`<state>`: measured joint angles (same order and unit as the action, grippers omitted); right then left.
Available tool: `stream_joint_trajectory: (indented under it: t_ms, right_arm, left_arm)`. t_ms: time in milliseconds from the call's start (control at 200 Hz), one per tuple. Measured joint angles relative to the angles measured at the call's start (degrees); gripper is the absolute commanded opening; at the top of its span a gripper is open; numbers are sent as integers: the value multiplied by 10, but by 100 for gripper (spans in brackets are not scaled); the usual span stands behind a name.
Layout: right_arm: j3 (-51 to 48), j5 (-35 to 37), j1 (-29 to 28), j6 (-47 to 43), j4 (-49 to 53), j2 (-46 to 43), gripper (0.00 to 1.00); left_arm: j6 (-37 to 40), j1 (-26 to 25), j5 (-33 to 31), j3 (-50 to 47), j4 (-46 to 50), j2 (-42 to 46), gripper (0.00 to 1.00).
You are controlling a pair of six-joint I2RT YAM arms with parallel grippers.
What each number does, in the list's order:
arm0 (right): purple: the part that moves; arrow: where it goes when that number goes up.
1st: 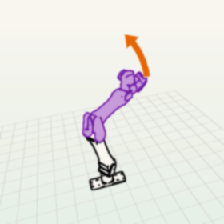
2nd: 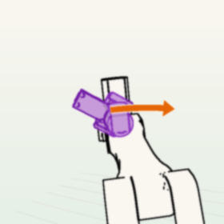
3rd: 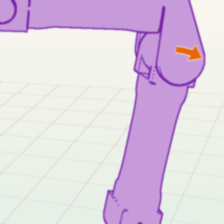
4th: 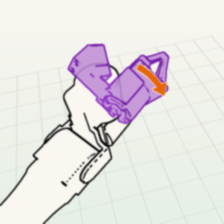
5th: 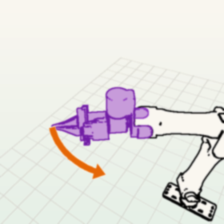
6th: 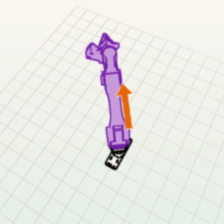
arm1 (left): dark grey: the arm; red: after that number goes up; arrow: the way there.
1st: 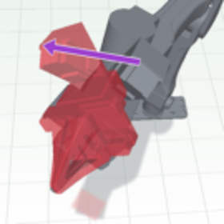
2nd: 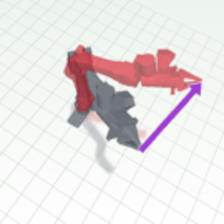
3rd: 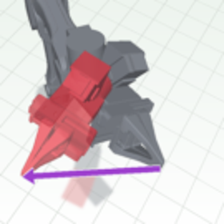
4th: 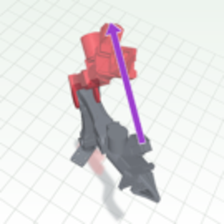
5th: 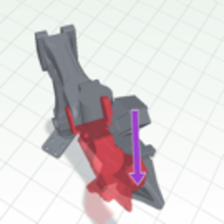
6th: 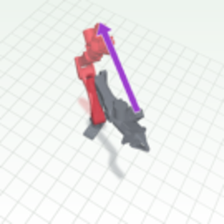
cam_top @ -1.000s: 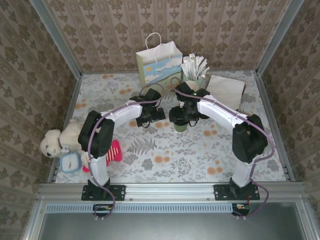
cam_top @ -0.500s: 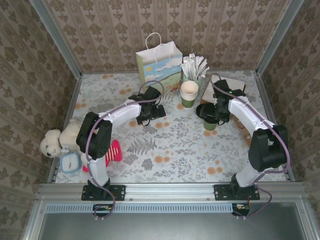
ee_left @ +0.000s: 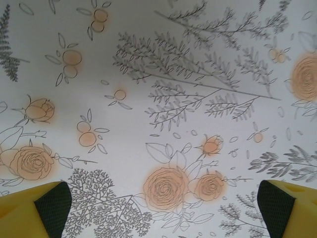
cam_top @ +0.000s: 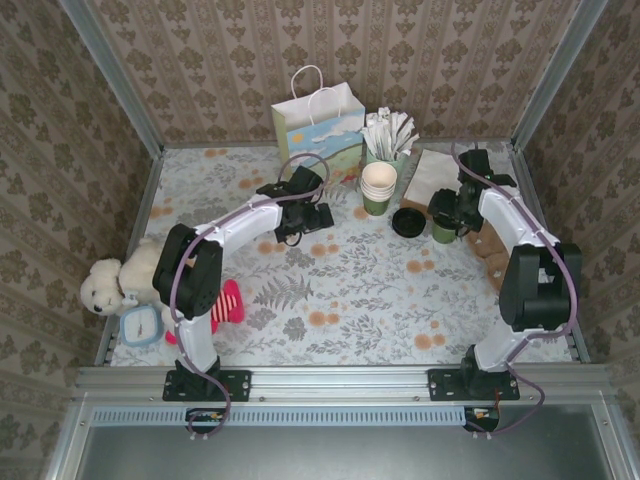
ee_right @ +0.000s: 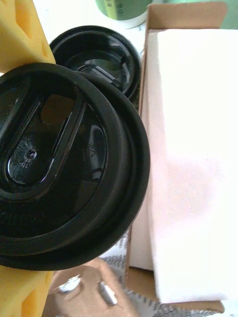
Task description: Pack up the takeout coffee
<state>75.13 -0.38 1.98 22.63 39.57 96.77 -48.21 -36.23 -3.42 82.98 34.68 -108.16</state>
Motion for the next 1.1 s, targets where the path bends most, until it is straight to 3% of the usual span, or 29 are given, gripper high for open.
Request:
stream_joint_trajectory:
  t_ms: [450, 1100]
  right_arm:
    - [97, -35, -2, 18, -88, 104, 81]
    - [254, -65, -33, 9, -28, 211, 85]
  left_arm:
    - [10, -1, 5, -9, -53, 0, 100]
    - [45, -2, 28, -42, -130, 28, 100]
